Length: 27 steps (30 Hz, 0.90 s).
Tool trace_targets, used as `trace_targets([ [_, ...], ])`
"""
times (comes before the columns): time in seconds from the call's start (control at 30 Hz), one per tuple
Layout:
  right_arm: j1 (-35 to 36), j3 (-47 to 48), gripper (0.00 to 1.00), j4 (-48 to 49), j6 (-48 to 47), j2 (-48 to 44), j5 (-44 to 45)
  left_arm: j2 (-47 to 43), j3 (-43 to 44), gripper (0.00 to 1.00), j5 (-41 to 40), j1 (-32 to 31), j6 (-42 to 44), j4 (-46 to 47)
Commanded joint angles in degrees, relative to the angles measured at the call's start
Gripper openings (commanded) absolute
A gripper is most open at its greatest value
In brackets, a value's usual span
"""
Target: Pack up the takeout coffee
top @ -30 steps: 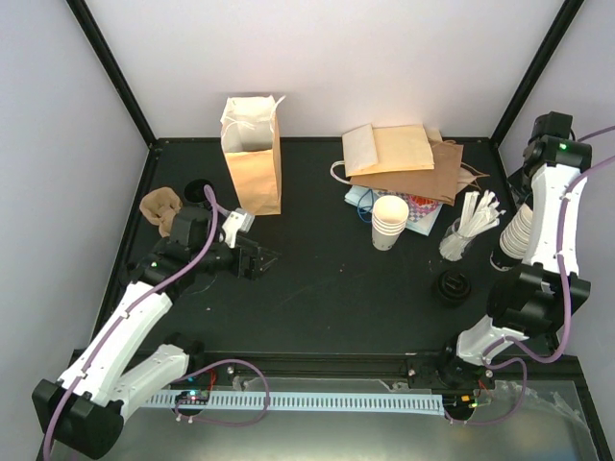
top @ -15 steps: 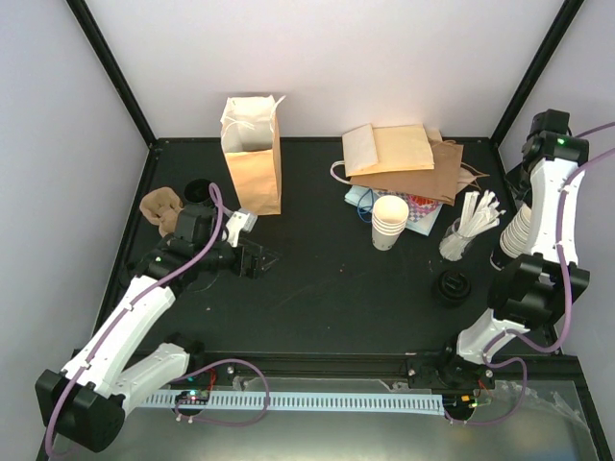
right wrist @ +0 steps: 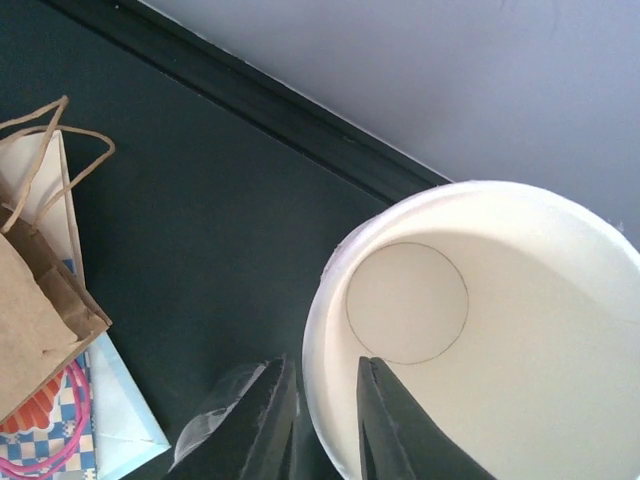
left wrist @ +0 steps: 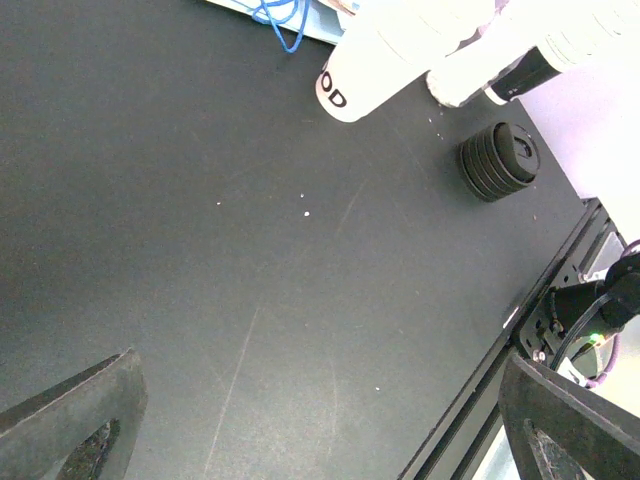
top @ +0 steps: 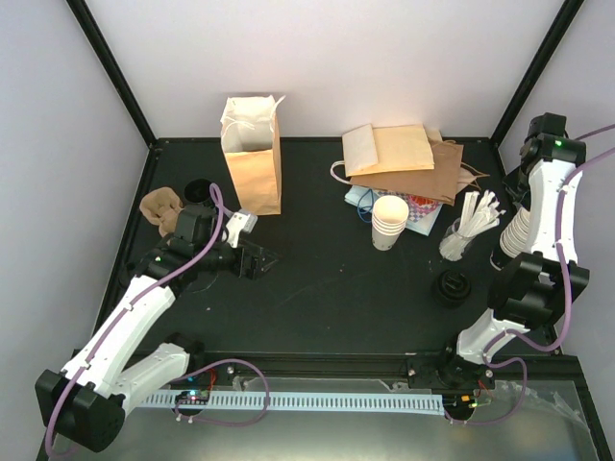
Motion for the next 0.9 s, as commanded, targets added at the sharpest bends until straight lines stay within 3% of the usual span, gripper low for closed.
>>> trace_targets([
  [0.0, -0.31, -0.07, 0.18, 0.45, 0.52, -0.71, 0.61, 0.36, 2.63, 0.99, -0.07, -0.39, 0.84, -0.64],
  [0.23, -0.31, 3.06, 0.01, -2.07, 1.37, -0.93, 2.05, 0.38, 2.80, 0.99, -0.07, -0.39, 0.92, -0.70],
  [0.6, -0.22, 10.79, 0.01, -7.97, 1.89, -0.73, 5.51, 0.77, 2.90, 0.99, 0.23, -0.38, 0.83, -0.41],
  [0.87, 3.05, 24.19, 0.01, -11.39, -2.37, -3.01, 4.54, 0.73, 2.97, 0.99, 0.10, -0.38, 0.98, -0.63],
])
